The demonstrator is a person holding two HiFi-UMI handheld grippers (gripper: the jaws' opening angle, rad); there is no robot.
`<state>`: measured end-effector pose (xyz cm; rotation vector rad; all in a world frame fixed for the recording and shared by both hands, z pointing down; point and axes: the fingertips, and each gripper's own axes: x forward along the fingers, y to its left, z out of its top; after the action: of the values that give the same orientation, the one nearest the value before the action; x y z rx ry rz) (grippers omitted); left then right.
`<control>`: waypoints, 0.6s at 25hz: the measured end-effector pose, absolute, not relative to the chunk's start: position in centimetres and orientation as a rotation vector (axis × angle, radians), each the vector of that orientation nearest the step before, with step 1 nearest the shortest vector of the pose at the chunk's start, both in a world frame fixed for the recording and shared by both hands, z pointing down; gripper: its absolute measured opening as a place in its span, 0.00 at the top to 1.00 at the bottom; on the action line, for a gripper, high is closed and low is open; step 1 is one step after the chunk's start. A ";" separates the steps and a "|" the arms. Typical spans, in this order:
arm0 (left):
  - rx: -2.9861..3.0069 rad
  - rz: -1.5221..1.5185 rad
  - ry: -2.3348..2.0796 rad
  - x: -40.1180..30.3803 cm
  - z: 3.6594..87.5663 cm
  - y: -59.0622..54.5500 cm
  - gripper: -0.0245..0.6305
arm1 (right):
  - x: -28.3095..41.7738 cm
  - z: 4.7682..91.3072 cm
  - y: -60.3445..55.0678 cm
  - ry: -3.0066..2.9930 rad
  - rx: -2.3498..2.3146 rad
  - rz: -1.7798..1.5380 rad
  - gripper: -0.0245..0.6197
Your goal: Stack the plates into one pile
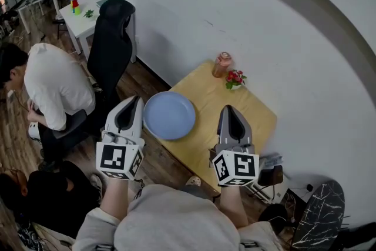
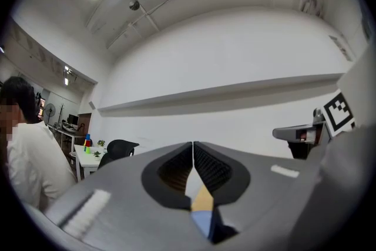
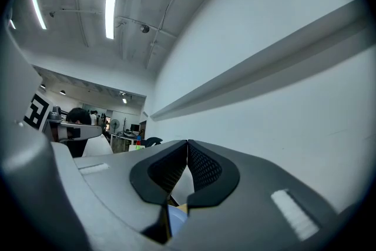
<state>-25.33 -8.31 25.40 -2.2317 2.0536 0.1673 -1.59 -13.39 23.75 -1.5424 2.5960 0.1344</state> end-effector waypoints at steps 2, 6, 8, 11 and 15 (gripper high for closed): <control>-2.233 0.180 2.038 -25.1 25.1 -8.2 0.87 | -1.3 23.7 -13.1 2.586 -1.556 0.134 0.95; -2.240 0.207 2.006 -24.8 24.7 -8.2 0.87 | -0.9 23.6 -12.9 2.568 -1.570 0.142 0.95; -2.243 0.203 2.001 -24.8 24.7 -8.2 0.87 | -0.9 23.4 -12.8 2.559 -1.577 0.147 0.95; -2.254 0.203 2.001 -24.8 24.8 -8.2 0.87 | -0.9 23.3 -12.6 2.548 -1.582 0.148 0.95; -2.268 0.207 2.000 -24.8 25.1 -8.2 0.87 | -0.9 23.1 -12.3 2.541 -1.590 0.144 0.95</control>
<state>-24.77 -8.25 25.06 -2.2681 1.9995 0.2065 -0.88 -12.29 23.10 -1.5897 2.5414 0.1443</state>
